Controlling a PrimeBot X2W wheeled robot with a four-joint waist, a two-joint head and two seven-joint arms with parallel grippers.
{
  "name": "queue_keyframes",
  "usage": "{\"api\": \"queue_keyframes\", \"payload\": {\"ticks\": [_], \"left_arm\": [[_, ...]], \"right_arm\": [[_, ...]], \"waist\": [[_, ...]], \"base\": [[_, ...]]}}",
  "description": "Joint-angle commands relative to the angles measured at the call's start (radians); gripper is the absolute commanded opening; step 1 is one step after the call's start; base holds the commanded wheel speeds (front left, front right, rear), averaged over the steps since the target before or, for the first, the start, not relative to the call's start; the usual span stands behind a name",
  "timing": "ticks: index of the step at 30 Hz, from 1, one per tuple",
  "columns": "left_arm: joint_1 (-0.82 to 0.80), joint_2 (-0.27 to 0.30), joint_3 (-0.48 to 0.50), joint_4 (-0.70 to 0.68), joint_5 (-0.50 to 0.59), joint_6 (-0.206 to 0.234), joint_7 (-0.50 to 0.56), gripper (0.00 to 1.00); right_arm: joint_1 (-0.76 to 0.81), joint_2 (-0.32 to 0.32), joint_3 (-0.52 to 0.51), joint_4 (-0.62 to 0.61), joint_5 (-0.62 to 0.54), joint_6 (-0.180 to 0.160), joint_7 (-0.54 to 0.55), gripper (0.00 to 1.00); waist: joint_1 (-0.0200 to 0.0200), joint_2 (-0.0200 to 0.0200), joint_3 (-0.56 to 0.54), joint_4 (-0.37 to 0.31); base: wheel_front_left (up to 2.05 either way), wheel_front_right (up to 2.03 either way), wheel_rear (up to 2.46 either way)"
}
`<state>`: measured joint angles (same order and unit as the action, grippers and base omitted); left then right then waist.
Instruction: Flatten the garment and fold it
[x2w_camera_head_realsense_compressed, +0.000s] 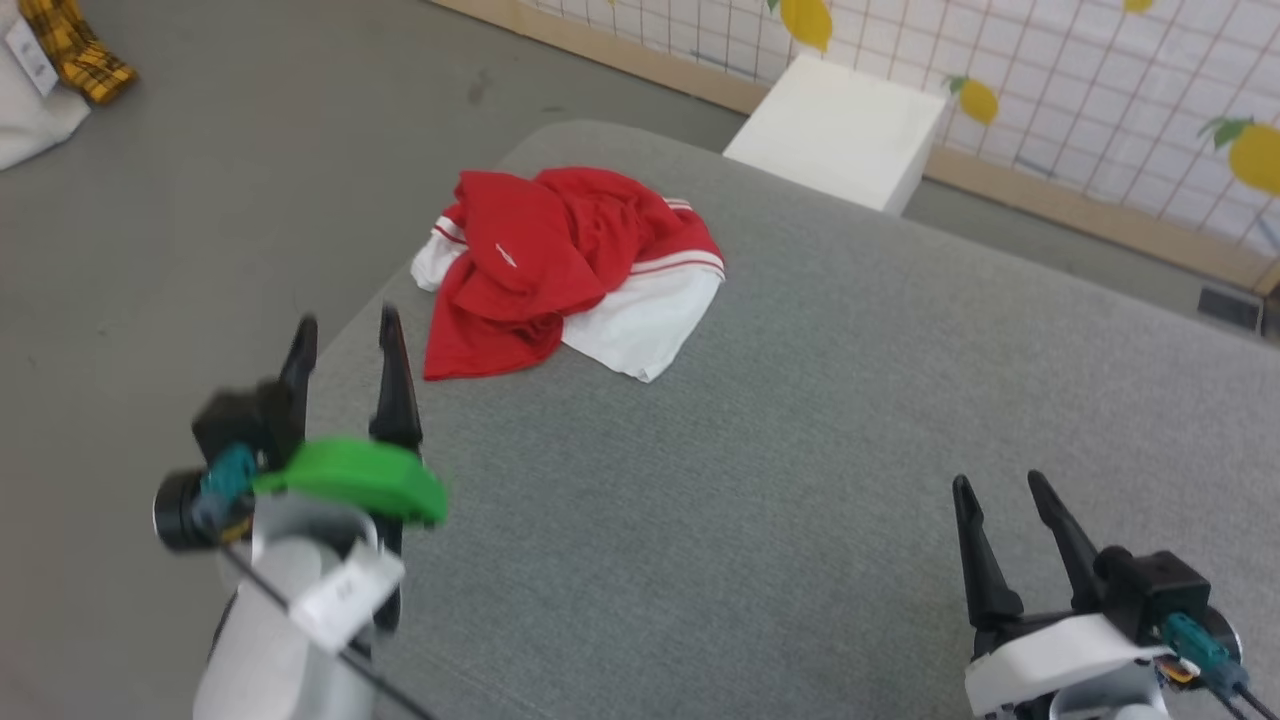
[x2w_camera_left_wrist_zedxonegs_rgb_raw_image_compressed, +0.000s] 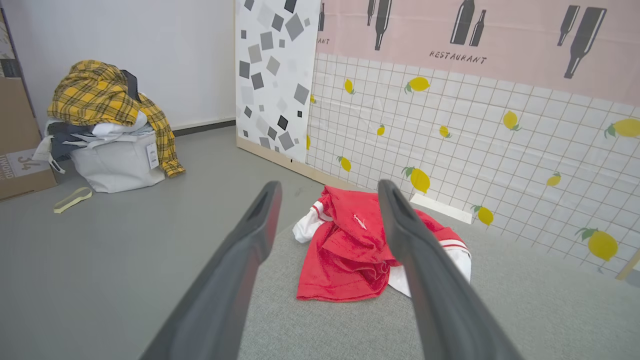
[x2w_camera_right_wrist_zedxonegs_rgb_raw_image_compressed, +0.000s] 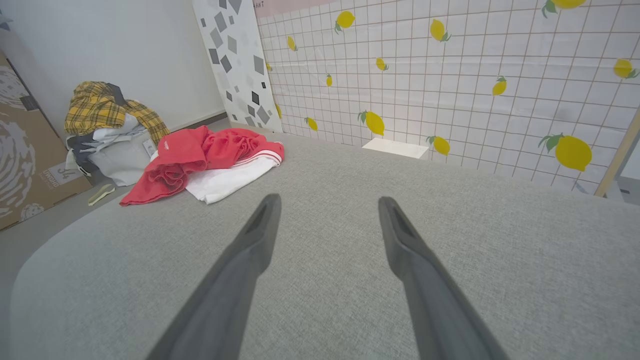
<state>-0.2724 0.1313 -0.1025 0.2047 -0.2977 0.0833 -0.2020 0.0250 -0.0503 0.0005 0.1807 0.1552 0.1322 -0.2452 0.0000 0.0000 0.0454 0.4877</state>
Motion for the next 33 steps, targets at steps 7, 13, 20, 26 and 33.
{"api": "queue_keyframes", "payload": {"ticks": [7,13,20,26,33], "left_arm": [[-0.31,-0.014,0.056,0.255,-0.119,-0.024,0.127,1.0],[-0.496,0.009,0.102,0.443,-0.19,0.007,0.305,1.0],[-0.614,0.0,0.111,0.58,-0.217,0.097,0.468,1.0],[-0.634,-0.03,0.109,0.654,-0.225,0.188,0.542,1.0],[-0.622,-0.063,0.092,0.709,-0.26,0.182,0.572,1.0]], "right_arm": [[-0.039,-0.005,-0.012,-0.097,-0.081,-0.002,0.071,1.0],[-0.043,-0.046,-0.02,-0.185,-0.085,-0.002,0.116,1.0],[-0.033,-0.088,-0.04,-0.26,-0.07,-0.002,0.14,1.0],[-0.038,-0.11,-0.04,-0.292,-0.058,-0.002,0.143,1.0],[-0.045,-0.119,-0.039,-0.31,-0.053,-0.002,0.149,1.0]], "waist": [[0.0,0.0,0.171,-0.115],[0.0,0.0,0.287,-0.201],[0.0,0.0,0.393,-0.249],[0.0,0.0,0.443,-0.262],[0.0,0.0,0.471,-0.256]], "base": [[0.0,0.0,0.0],[0.0,0.0,0.0],[0.0,0.0,0.0],[0.0,0.0,0.0],[0.0,0.0,0.0]]}}
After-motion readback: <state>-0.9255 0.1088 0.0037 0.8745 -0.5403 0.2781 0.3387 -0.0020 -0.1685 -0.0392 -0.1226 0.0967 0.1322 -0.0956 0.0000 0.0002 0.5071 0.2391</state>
